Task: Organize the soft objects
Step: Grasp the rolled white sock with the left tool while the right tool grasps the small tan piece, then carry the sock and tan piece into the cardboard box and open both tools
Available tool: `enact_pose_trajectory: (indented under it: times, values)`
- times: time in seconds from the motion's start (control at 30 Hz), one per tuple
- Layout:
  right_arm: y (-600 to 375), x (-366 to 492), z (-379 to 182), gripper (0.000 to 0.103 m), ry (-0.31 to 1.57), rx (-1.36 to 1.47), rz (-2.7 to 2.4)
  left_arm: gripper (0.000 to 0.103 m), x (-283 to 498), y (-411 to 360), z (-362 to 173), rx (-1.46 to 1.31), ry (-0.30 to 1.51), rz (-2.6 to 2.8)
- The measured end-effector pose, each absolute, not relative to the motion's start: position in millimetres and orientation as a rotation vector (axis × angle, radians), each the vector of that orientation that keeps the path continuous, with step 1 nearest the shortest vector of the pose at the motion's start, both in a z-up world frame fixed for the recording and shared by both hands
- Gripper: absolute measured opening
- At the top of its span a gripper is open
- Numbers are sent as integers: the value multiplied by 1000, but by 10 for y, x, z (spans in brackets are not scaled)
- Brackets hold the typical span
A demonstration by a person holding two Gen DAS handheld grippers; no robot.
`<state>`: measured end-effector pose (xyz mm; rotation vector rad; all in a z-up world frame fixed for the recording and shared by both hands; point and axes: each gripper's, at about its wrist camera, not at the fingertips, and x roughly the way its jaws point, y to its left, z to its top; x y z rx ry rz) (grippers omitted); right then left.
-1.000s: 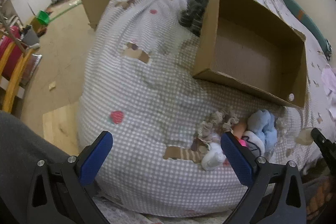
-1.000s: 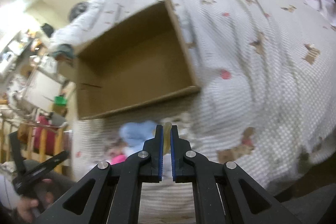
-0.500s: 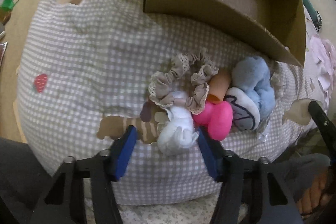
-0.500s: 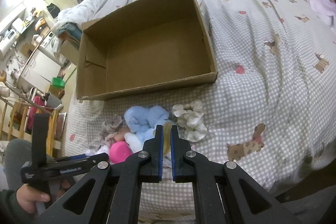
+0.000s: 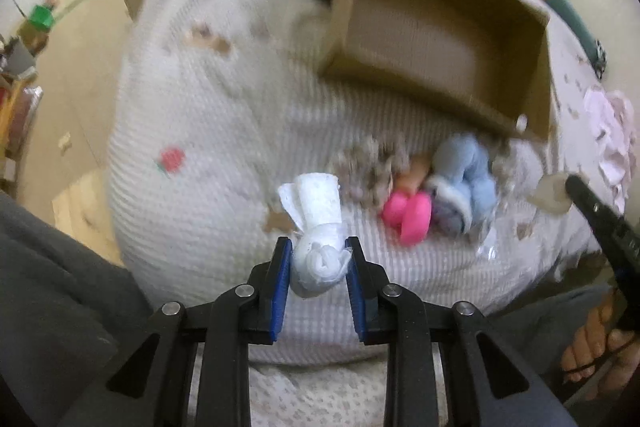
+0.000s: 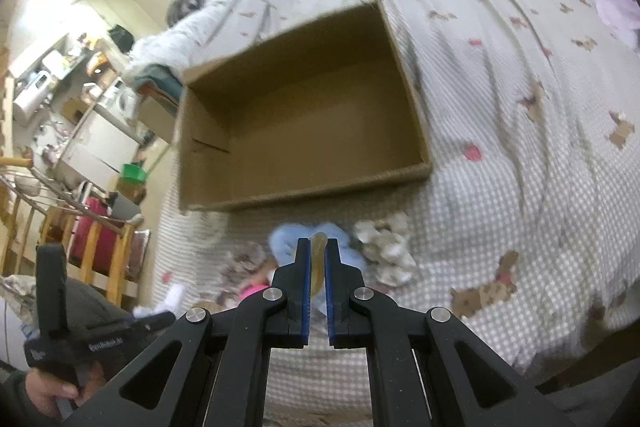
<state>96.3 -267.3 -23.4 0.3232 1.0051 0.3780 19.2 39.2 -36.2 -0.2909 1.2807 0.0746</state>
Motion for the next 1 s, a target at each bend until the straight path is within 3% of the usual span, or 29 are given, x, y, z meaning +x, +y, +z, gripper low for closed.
enact_pose_trajectory:
  times: [0.23, 0.63, 1.0]
  values:
    - [-2604, 980, 8, 7, 923, 315, 428, 24, 502, 430, 110, -221, 1124, 76]
    - [-2586, 1374, 295, 7, 828, 261, 436, 24, 1221, 260, 223, -184, 1046, 44]
    - [-2677, 1800, -63, 7, 865, 319, 312, 24, 1691, -43, 102, -35, 919, 8]
